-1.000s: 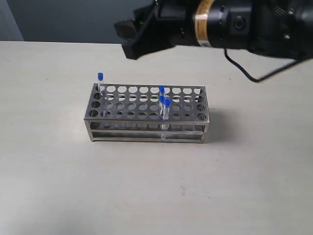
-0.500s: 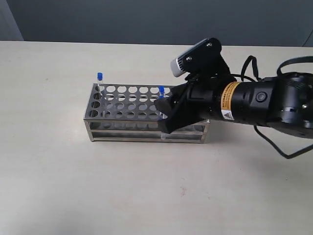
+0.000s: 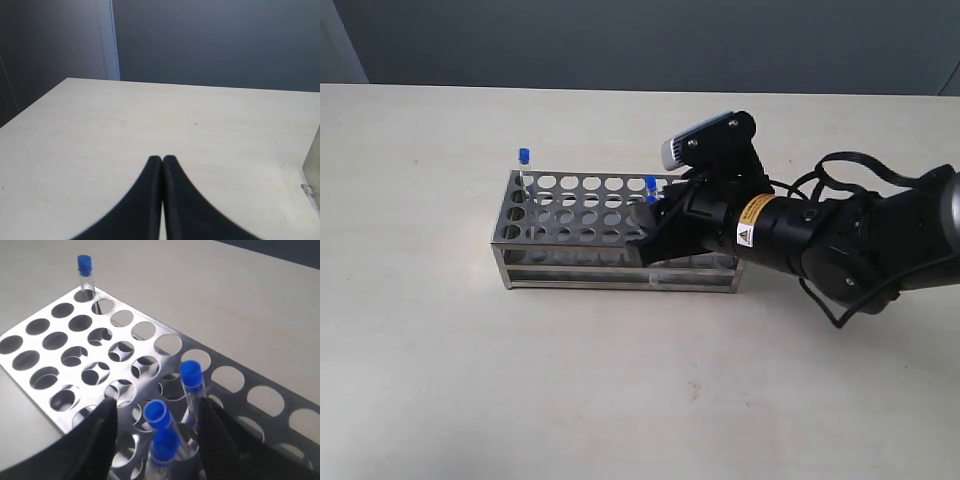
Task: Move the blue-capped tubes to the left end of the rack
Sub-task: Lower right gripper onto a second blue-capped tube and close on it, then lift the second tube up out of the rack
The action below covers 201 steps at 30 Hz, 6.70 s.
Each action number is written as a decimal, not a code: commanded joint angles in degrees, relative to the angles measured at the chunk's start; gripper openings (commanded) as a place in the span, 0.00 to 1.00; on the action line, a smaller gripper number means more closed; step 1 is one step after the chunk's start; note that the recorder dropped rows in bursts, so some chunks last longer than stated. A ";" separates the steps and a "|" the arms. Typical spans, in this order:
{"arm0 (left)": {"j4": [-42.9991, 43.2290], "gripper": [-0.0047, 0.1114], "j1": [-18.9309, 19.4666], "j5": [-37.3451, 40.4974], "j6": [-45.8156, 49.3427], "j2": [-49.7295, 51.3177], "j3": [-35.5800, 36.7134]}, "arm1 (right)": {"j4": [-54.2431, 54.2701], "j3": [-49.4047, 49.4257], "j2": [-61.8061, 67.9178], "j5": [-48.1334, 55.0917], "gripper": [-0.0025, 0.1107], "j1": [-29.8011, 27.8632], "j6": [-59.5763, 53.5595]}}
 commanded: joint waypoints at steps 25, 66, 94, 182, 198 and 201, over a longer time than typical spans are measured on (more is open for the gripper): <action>-0.15 0.04 -0.53 0.16 -0.13 -0.21 0.19 | 0.45 0.22 -4.15 5.25 0.03 -0.22 -2.81; -0.15 0.04 -0.53 0.16 -0.13 -0.21 0.19 | -2.42 0.12 -9.09 3.80 0.03 -0.22 -2.81; -0.15 0.04 -0.53 0.16 -0.13 -0.21 0.19 | -6.30 0.12 -0.36 0.70 0.03 -0.12 5.55; -0.24 0.04 -0.53 0.16 -0.13 -0.21 0.19 | -11.50 1.86 -7.98 9.67 0.01 -0.12 8.29; -0.25 0.04 -0.53 0.16 -0.14 -0.21 0.19 | -12.88 1.51 -14.65 14.40 0.01 -0.12 8.29; -0.25 0.04 -0.53 0.16 -0.14 -0.21 0.19 | -13.19 0.64 -15.21 14.68 0.01 -0.12 8.29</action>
